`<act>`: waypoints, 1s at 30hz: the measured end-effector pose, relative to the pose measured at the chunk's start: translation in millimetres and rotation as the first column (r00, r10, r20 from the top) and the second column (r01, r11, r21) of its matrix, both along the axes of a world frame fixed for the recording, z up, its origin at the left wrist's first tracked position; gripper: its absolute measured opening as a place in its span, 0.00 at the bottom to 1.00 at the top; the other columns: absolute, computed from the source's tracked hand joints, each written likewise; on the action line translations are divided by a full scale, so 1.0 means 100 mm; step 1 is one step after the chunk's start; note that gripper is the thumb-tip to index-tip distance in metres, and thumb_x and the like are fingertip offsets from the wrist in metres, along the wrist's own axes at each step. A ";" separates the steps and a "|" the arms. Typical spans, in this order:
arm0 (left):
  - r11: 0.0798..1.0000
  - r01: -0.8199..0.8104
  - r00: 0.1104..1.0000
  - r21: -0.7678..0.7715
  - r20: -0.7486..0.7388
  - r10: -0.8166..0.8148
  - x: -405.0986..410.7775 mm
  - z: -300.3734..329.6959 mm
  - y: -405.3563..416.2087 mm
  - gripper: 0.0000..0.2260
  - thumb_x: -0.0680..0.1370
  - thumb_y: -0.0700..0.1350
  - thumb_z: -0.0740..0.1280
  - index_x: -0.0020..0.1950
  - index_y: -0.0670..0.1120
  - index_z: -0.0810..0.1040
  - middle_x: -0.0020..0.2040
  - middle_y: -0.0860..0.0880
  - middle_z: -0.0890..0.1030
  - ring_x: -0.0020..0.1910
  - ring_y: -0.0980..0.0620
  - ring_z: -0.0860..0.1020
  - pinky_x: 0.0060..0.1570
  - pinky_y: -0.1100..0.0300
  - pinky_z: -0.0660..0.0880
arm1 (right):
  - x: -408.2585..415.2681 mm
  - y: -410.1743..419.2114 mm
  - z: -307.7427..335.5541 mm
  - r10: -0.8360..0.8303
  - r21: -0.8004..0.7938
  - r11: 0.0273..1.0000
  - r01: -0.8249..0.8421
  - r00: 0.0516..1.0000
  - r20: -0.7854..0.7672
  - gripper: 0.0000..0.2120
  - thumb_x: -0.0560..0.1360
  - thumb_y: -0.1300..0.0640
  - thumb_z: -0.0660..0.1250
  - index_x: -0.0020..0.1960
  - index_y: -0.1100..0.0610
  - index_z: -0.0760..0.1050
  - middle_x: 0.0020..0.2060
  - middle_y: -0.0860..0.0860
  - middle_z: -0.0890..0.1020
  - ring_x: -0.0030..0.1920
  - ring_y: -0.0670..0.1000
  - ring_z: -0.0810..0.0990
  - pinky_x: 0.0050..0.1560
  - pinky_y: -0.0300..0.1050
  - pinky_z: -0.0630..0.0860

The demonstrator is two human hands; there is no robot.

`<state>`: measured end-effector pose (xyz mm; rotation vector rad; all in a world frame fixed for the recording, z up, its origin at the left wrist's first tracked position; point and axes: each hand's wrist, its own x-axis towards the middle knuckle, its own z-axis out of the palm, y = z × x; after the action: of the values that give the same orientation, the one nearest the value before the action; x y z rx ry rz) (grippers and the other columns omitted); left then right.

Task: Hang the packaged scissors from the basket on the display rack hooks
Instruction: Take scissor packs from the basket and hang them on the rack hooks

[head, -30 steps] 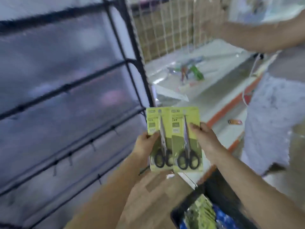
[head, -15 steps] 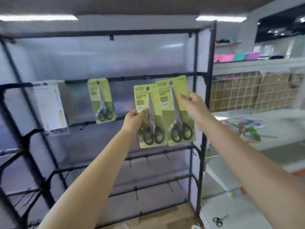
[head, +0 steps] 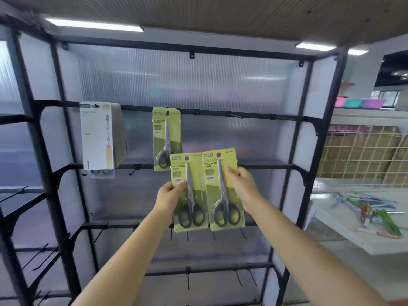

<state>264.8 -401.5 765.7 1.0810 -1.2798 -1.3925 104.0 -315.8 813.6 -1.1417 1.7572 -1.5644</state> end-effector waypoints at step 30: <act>0.982 -0.052 0.997 -0.181 -0.060 0.042 0.24 0.57 -1.11 0.04 0.78 0.46 0.66 0.45 0.47 0.76 0.43 0.46 0.79 0.41 0.48 0.77 0.43 0.52 0.77 | -0.13 -1.63 0.63 -0.045 -0.207 0.978 0.019 0.991 -0.124 0.17 0.80 0.51 0.58 0.55 0.65 0.72 0.40 0.54 0.71 0.38 0.49 0.68 0.38 0.44 0.65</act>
<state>288.4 -512.1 822.7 0.9358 -1.3058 -1.2355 90.5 -478.5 876.6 -1.3443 1.7329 -1.7600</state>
